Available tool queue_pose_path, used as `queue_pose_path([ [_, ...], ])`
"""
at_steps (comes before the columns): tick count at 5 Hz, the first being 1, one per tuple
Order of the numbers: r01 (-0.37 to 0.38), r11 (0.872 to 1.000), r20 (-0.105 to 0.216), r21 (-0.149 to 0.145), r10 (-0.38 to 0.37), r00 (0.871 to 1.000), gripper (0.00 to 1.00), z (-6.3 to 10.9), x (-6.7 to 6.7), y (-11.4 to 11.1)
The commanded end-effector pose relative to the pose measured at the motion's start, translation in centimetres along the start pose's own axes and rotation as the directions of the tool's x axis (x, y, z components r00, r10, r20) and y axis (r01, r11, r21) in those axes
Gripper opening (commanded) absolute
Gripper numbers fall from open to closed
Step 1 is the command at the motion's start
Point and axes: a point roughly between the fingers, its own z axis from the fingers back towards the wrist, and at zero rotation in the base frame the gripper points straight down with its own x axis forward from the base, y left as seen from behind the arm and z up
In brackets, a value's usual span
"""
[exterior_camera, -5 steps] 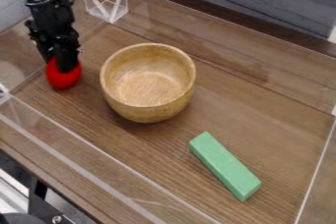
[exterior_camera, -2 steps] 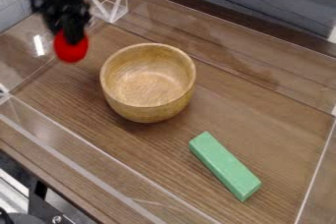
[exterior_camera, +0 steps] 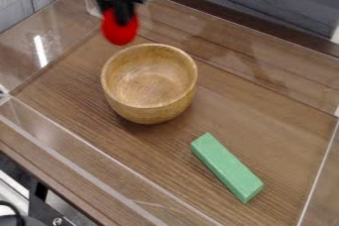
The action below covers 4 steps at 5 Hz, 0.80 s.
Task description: Move the red object to the right side of the table
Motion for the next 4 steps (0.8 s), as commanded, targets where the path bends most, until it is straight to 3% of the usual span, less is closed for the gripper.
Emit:
queue_pose_path([
  [1,0.101,0.995,0.053,0.000,-0.101,0.993,0.00,0.8,0.4,-3.6],
  [2,0.182,0.983,0.044,-0.021,-0.181,0.982,0.00,-0.4,0.2,-7.3],
  [3,0.342,0.939,0.034,-0.048,-0.341,0.940,0.00,-1.4,0.4,-12.1],
  [4,0.478,0.874,0.020,-0.083,-0.479,0.878,0.00,-2.8,0.6,-16.1],
])
